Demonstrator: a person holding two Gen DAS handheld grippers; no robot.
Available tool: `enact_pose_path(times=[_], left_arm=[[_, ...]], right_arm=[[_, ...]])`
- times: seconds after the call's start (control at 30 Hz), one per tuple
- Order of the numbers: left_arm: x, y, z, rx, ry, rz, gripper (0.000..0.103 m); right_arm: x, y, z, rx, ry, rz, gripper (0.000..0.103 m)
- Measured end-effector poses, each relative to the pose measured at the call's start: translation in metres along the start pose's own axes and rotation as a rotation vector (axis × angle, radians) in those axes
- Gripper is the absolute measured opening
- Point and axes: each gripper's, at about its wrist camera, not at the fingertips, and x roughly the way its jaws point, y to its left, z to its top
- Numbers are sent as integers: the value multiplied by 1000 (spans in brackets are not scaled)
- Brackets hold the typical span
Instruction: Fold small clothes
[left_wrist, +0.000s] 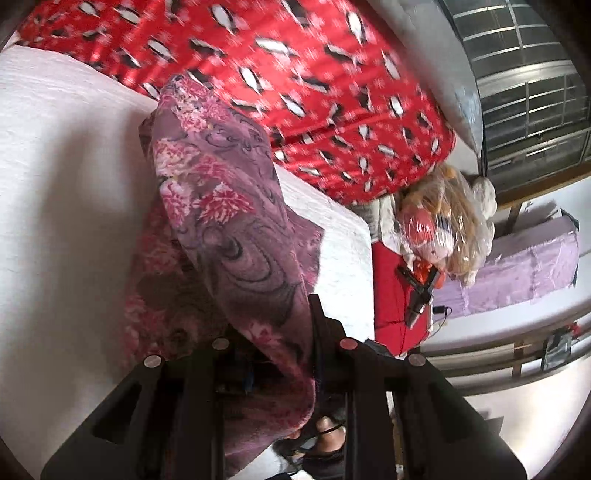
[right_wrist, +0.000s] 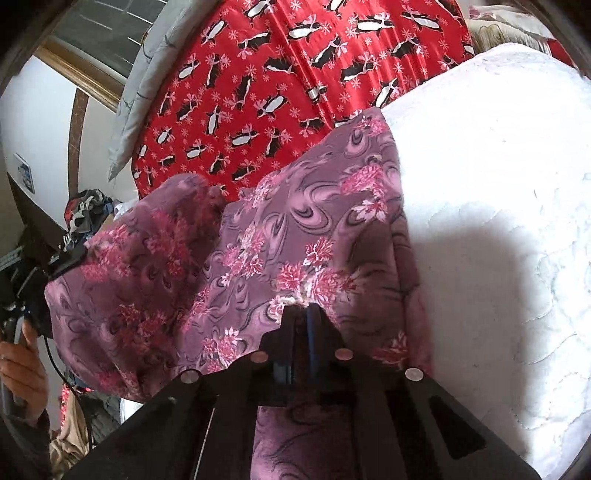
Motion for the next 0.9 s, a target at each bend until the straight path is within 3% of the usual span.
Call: enact_pose_path(times=[0.33,0.5,0.6,0.73,0.83,0.9], left_arm=[[99,-20,-17,8,168,84,24],[109,-29,-26,38,231,93,27],[90,-35,-24,77,203,88,27],[45,-17,-12,67,104,79,30],[10,22,-3,19,5,137,30],[2,45,-3,0,-34,202,30]], right_arm=[[-5,-5,-4,0,-25,22,2],[-7,-7,-4,11,-32,41,1],[-7,-8,-3,14,-33,44,1],[-8,-9,-1,28,-20,42,1],[-18,-9,4,46,17,13,1],[-34,-11,8,73,-10,-21,7]])
